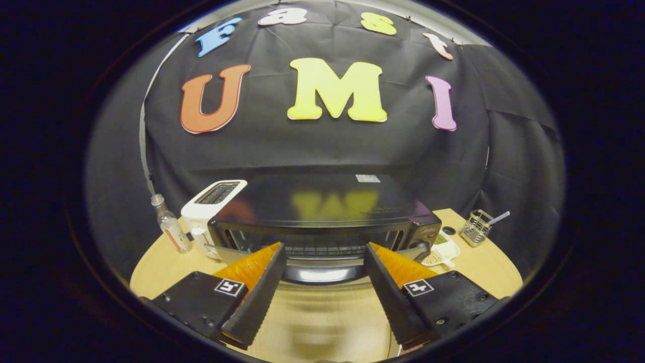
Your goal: Open the toaster oven, put the food inside, and close the toaster oven door.
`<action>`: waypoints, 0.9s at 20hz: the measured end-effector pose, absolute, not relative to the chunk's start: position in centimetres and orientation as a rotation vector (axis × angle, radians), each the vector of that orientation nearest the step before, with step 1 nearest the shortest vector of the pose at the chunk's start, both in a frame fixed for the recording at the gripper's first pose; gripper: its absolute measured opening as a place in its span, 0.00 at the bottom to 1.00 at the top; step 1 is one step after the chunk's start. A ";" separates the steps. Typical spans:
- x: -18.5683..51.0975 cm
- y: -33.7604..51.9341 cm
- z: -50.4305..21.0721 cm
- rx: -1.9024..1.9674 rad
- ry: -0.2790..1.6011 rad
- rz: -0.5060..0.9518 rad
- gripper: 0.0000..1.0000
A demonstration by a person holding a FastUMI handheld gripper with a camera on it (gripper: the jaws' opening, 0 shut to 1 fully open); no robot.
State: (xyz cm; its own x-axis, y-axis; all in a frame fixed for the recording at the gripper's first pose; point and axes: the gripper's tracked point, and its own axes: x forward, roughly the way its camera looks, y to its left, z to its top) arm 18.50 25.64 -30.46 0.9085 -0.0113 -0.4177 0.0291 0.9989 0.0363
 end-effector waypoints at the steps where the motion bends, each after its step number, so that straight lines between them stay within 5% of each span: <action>1: 18.2 25.7 -30.8 0.037 0.441 -0.013 1.00; 18: 8.9 25.5 -39.2 0.005 0.614 0.035 1.00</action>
State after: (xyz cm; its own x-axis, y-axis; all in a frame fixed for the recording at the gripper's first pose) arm 8.87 25.51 -39.20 0.8166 0.0342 -0.5762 -0.0315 0.9994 0.0147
